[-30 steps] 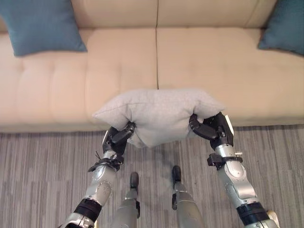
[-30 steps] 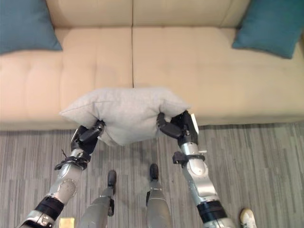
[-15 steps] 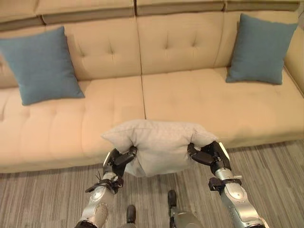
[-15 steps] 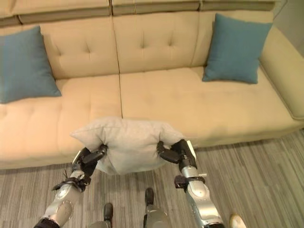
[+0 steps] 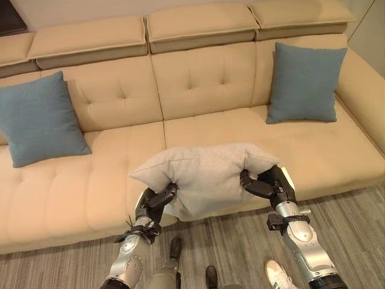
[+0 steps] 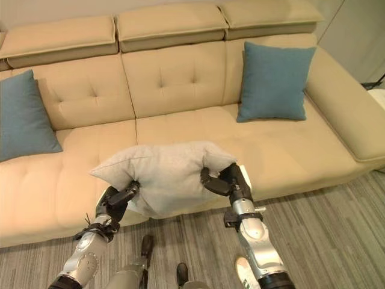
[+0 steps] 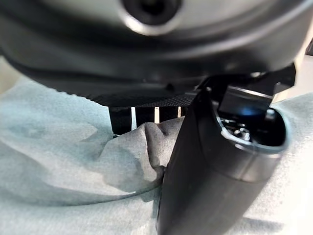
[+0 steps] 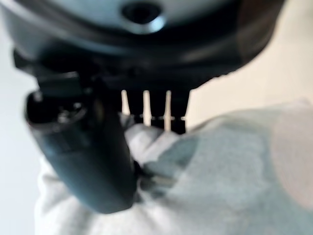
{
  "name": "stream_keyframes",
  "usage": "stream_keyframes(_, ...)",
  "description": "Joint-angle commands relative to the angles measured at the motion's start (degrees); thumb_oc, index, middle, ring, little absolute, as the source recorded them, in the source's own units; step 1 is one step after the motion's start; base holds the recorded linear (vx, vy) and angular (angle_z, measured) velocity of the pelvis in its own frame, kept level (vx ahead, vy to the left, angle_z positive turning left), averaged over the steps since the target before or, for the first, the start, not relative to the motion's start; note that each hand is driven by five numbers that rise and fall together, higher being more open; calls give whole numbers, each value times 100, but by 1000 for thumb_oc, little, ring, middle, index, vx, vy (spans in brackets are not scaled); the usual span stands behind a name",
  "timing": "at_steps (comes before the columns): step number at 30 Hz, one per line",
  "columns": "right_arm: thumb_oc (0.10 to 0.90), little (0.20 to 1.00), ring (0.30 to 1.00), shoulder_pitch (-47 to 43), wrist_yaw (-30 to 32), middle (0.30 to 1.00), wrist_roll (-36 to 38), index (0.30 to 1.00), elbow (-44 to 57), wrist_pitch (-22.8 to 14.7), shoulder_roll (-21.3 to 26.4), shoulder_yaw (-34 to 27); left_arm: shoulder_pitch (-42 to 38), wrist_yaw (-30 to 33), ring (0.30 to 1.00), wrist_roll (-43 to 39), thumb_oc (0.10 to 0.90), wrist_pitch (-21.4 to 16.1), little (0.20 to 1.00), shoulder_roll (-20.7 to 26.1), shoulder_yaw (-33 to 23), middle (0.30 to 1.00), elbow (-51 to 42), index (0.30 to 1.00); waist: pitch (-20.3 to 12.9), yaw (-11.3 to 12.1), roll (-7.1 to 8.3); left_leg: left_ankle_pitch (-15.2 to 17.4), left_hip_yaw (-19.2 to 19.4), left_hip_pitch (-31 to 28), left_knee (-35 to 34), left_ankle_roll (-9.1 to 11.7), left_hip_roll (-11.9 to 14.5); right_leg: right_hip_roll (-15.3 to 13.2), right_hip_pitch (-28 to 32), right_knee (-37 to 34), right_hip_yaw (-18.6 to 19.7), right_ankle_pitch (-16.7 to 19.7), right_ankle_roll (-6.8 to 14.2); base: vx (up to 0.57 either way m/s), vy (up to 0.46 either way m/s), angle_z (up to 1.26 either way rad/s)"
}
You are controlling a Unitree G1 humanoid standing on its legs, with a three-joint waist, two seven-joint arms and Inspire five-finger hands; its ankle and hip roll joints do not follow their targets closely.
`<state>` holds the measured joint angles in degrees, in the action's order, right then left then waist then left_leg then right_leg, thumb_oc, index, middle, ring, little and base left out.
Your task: Pick up all the scattered cushions and arrange them neatly on the sofa.
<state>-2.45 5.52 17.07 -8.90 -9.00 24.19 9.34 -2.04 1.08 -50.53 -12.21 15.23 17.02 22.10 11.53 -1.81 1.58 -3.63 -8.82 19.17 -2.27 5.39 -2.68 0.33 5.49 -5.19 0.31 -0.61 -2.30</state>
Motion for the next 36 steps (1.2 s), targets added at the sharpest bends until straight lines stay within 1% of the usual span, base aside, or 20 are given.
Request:
stream_keyframes(1,400,300,300,-561,-497,300,-124,300,824,-666,-333,821,-891,-465,300,326,400,-564,300,-382,529,300,-1187,300,-590,309,-185,-672,50,-405,-273,-69,81,407,398,197,384,-484,473,243,89,-61)
stream_keyframes(2,400,300,300,-557,-497,300,-124,300,828,-664,-333,821,-889,-465,300,327,400,-564,300,-382,530,300,-1187,300,-584,313,-182,-669,56,-414,-273,-70,80,404,405,201,389,-489,473,346,147,-71)
stream_keyframes(3,400,300,300,-535,-524,300,-115,300,844,-663,-339,840,-864,-452,300,356,400,-560,300,-373,553,300,-1169,300,-619,316,-179,-783,63,-481,-273,-60,102,397,460,245,441,-540,459,105,58,-42)
stream_keyframes(7,400,300,300,-535,-524,300,-115,300,844,-662,-339,840,-864,-452,300,356,400,-560,300,-373,553,300,-1169,300,-618,317,-179,-783,65,-483,-273,-60,102,397,462,245,442,-540,459,26,14,-24)
stream_keyframes(8,400,300,300,-535,-524,300,-115,300,844,-662,-339,840,-864,-452,300,356,400,-560,300,-373,553,300,-1169,300,-618,317,-179,-783,65,-483,-273,-60,102,397,462,245,442,-540,459,538,351,4)
stream_keyframes(9,400,300,300,-746,-507,300,-191,300,789,-568,-455,947,-865,-162,300,368,400,-697,300,-245,379,300,-1200,300,-922,490,131,-543,336,-879,-89,-335,21,67,509,952,512,-585,765,574,395,-1)
stream_keyframes(10,400,300,300,-847,-489,300,-251,300,771,-553,-467,947,-874,-101,300,384,400,-719,300,-222,327,300,-1255,300,-934,528,136,-488,421,-930,-78,-373,38,20,361,1276,455,-406,914,623,434,-29)
stream_keyframes(11,400,300,300,-1014,-463,300,-325,300,776,-538,-460,927,-891,-57,300,395,400,-744,300,-178,264,300,-1318,300,-910,543,146,-397,486,-1052,-56,-446,25,-89,196,1669,340,-213,1105,80,84,-56)
stream_keyframes(12,400,300,300,-1017,-462,300,-326,300,775,-538,-459,927,-894,-57,300,395,400,-743,300,-179,263,300,-1319,300,-921,551,133,-400,489,-1031,-49,-442,41,-73,178,1661,347,-194,1103,88,80,-55)
stream_keyframes(13,400,300,300,-1152,-442,300,-385,300,791,-518,-459,905,-902,1,300,440,400,-765,300,-131,194,300,-1339,300,-899,562,120,-336,518,-1102,-19,-491,65,-153,-15,2037,246,1,1249,38,40,-30)
stream_keyframes(24,400,300,300,-1153,-442,300,-385,300,791,-518,-460,905,-902,1,300,440,400,-765,300,-131,194,300,-1339,300,-900,562,120,-336,519,-1101,-18,-492,64,-154,-17,2039,247,-1,1249,13,9,2)
stream_keyframes(25,400,300,300,-1264,-382,300,-458,300,804,-524,-485,788,-924,91,300,537,400,-809,300,-84,9,300,-1357,300,-877,572,108,-204,537,-1325,-24,-558,73,-392,-215,2385,-69,183,1388,341,-22,-2)
stream_keyframes(26,400,300,300,-1646,-176,300,-463,300,510,-490,-480,596,-1109,137,300,548,400,-862,300,20,-226,300,-1365,300,-992,577,40,122,361,-1679,-183,-491,203,-910,-594,1177,-497,29,1159,683,-219,-20)
stream_keyframes(27,400,300,300,-2485,252,300,-669,300,-182,-413,-220,739,-2065,857,300,1294,400,-994,300,221,-339,300,-744,300,-1079,449,111,372,57,-2028,-272,-456,161,-839,-474,162,-127,369,1196,623,-319,-39)
stream_keyframes(29,400,300,300,-2888,260,300,-689,300,-238,-313,-141,916,-2288,1065,300,1341,400,-969,300,332,-472,300,-782,300,-1147,498,99,352,-58,-1968,-273,-411,221,-759,-366,48,-223,315,1135,234,-158,57)
stream_keyframes(32,400,300,300,-3124,289,300,-644,300,-333,-307,-169,981,-2511,1179,300,1429,400,-970,300,408,-428,300,-748,300,-1154,536,120,352,-151,-1951,-273,-380,235,-707,-260,28,-317,232,1096,26,-12,58)
stream_keyframes(36,400,300,300,-3188,248,300,-658,300,-264,-314,-239,977,-2438,1105,300,1400,400,-955,300,368,-424,300,-885,300,-1169,609,153,365,-248,-1988,-273,-363,212,-703,-131,29,-412,177,1095,28,52,26)
